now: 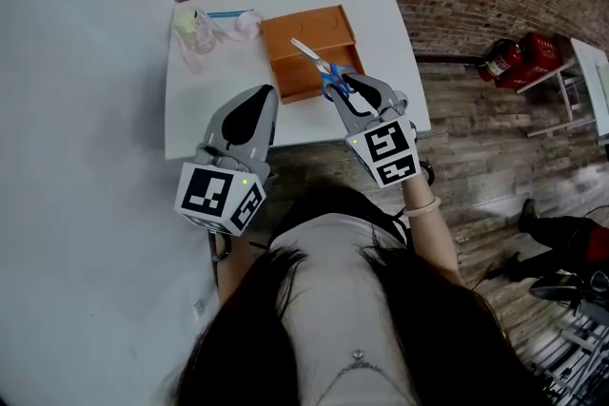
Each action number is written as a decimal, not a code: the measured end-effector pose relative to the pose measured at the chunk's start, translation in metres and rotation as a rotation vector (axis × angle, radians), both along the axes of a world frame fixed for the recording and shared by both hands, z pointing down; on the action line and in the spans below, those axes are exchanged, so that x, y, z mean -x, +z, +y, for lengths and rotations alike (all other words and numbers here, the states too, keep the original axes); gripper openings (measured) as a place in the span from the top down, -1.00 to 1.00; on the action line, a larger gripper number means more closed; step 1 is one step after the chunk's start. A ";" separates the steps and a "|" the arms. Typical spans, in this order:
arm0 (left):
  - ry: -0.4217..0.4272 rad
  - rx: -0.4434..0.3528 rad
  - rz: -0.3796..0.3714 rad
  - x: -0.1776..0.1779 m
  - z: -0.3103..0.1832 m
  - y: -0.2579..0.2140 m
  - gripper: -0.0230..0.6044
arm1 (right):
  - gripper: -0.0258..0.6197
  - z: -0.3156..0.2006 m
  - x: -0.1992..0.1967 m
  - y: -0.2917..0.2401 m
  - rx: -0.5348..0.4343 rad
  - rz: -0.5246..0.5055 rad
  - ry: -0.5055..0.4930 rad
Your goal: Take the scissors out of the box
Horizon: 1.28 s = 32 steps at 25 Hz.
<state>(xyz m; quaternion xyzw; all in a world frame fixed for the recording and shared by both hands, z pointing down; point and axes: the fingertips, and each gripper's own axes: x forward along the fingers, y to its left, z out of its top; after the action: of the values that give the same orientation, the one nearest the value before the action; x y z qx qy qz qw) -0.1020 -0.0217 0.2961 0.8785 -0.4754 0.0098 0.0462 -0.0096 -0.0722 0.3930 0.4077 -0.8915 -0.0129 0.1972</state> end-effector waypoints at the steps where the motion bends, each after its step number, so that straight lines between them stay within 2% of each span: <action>1: -0.001 0.001 -0.001 -0.003 0.000 0.000 0.93 | 0.62 0.000 -0.003 -0.001 -0.001 -0.002 -0.002; 32: -0.032 -0.011 -0.013 -0.069 -0.005 -0.008 0.93 | 0.61 0.010 -0.063 -0.041 -0.077 -0.090 -0.020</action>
<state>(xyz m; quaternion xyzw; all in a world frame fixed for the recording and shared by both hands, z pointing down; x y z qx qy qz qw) -0.0335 -0.0267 0.2884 0.8709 -0.4897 0.0120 0.0384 0.0531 -0.0621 0.3515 0.4061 -0.9024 -0.0306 0.1409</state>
